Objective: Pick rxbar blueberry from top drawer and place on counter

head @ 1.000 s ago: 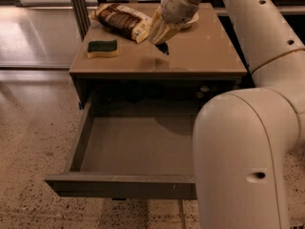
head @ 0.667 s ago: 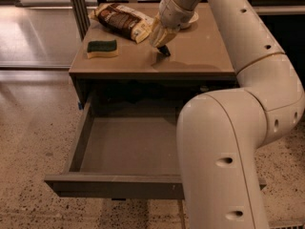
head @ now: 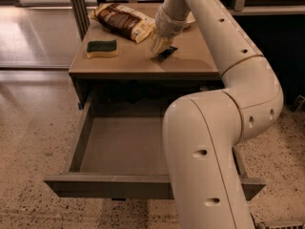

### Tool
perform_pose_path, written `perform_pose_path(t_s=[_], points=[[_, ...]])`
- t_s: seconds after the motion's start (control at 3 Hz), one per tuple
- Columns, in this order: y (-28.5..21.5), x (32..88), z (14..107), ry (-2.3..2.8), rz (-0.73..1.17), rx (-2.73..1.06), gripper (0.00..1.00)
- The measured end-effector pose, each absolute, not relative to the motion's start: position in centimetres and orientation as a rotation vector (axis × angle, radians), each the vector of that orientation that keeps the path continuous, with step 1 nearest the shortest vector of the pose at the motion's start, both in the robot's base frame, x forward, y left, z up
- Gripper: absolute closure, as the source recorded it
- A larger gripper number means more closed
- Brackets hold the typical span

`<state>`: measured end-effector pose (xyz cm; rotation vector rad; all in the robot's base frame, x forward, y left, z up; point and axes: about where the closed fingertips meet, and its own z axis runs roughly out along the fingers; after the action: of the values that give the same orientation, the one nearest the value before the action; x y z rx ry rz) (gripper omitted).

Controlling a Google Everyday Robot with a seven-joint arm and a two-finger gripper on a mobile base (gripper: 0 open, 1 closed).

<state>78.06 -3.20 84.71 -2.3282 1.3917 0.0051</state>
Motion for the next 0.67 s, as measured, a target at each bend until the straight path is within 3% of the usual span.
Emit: perform_pose_path(t_s=[0.67], points=[[-3.2,78.06,84.71,1.392,0.005,-2.328,0.35]])
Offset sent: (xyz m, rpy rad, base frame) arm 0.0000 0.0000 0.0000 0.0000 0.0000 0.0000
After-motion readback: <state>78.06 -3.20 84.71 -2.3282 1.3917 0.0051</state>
